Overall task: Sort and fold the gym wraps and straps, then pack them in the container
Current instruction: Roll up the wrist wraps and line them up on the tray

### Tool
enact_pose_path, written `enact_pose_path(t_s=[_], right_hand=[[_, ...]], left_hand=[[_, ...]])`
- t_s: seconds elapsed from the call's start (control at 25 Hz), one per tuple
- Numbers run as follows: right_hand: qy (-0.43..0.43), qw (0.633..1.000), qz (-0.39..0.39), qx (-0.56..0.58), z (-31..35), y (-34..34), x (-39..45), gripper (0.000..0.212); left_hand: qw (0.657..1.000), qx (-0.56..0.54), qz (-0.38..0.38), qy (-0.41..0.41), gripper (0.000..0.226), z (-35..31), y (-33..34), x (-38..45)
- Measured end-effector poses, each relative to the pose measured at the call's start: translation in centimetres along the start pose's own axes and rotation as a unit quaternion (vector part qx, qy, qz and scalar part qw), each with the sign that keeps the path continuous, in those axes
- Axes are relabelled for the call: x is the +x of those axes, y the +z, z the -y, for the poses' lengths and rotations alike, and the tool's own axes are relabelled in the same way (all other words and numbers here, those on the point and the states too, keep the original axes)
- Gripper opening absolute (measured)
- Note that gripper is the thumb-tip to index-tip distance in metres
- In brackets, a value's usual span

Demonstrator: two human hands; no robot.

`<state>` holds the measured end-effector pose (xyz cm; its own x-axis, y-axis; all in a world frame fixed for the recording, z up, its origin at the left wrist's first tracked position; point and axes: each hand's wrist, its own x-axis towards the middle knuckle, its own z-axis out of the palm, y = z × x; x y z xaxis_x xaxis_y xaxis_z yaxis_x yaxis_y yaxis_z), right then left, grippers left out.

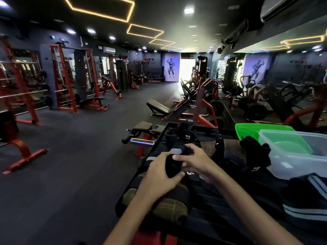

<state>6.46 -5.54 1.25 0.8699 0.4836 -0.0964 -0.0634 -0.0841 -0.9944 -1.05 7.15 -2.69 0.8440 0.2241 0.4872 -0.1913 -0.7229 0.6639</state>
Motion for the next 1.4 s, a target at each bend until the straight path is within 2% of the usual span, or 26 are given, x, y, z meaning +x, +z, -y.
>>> enact_pose_path(t_s=[0.08, 0.16, 0.24, 0.32, 0.4, 0.52, 0.56, 0.68, 0.8, 0.88, 0.96, 1.04, 1.08, 1.16, 1.24, 1.32, 1.4], right_hand=[[0.027, 1.0, 0.01, -0.006, -0.5, 0.6, 2.5, 0.041], [0.074, 0.997, 0.036, -0.006, -1.6, 1.4, 4.2, 0.048], [0.095, 0.995, 0.039, -0.019, -3.1, 2.8, 5.4, 0.042], [0.09, 0.995, 0.029, -0.044, -4.4, 3.5, 6.1, 0.032], [0.081, 0.993, 0.028, -0.076, -5.0, 3.4, 6.7, 0.026], [0.041, 0.984, -0.04, -0.168, -5.5, 2.6, 6.8, 0.017], [0.044, 0.986, -0.055, -0.149, -5.7, 2.4, 6.8, 0.021], [0.079, 0.993, -0.024, -0.083, -6.0, 2.0, 6.5, 0.031], [0.065, 0.989, -0.003, -0.134, -4.7, 1.2, 6.6, 0.039], [0.013, 0.983, -0.061, -0.174, -3.0, -0.5, 6.6, 0.035], [-0.039, 0.956, -0.13, -0.261, -1.3, -3.4, 5.7, 0.03], [-0.041, 0.904, -0.129, -0.406, -0.5, -6.2, 3.6, 0.032], [-0.016, 0.87, -0.098, -0.483, -0.5, -7.4, 2.2, 0.04], [0.077, 0.793, -0.005, -0.605, -1.6, -9.1, -0.1, 0.072], [0.152, 0.726, 0.067, -0.667, -2.8, -10.5, -2.1, 0.103], [0.15, 0.712, 0.069, -0.683, -3.9, -12.1, -3.3, 0.112], [0.12, 0.7, 0.029, -0.703, -4.4, -14.2, -3.9, 0.11]], left_hand=[[0.997, 0.052, 0.052, -0.009, 0.045, 3.1, -1.7, 1.5], [0.993, 0.114, 0.036, -0.024, 0.041, 5.6, -2.7, 2.2], [0.996, 0.062, 0.031, -0.058, 0.04, 6.9, -2.6, 1.9], [0.997, 0.017, 0.04, -0.064, 0.043, 7.5, -2.3, 1.5], [0.998, 0.034, 0.05, -0.035, 0.045, 8.1, -2.1, 1.5], [0.991, 0.096, 0.095, 0.014, 0.043, 8.4, -1.9, 1.8], [0.987, 0.108, 0.115, 0.016, 0.04, 8.4, -1.8, 1.8], [0.984, 0.107, 0.145, 0.011, 0.036, 8.1, -1.8, 2.0], [0.978, 0.134, 0.157, 0.024, 0.037, 7.7, -2.0, 2.2], [0.975, 0.15, 0.163, 0.031, 0.039, 7.4, -2.2, 2.6], [0.974, 0.157, 0.154, 0.044, 0.042, 6.9, -2.2, 2.8], [0.974, 0.154, 0.154, 0.064, 0.04, 5.7, -1.9, 2.8], [0.973, 0.151, 0.159, 0.077, 0.039, 4.8, -1.3, 2.7], [0.967, 0.148, 0.183, 0.101, 0.039, 2.8, 0.3, 2.5], [0.958, 0.153, 0.209, 0.125, 0.04, 0.7, 2.5, 1.9], [0.951, 0.151, 0.233, 0.137, 0.044, -1.5, 4.8, 1.2], [0.945, 0.15, 0.252, 0.143, 0.053, -3.8, 7.1, 0.6]])
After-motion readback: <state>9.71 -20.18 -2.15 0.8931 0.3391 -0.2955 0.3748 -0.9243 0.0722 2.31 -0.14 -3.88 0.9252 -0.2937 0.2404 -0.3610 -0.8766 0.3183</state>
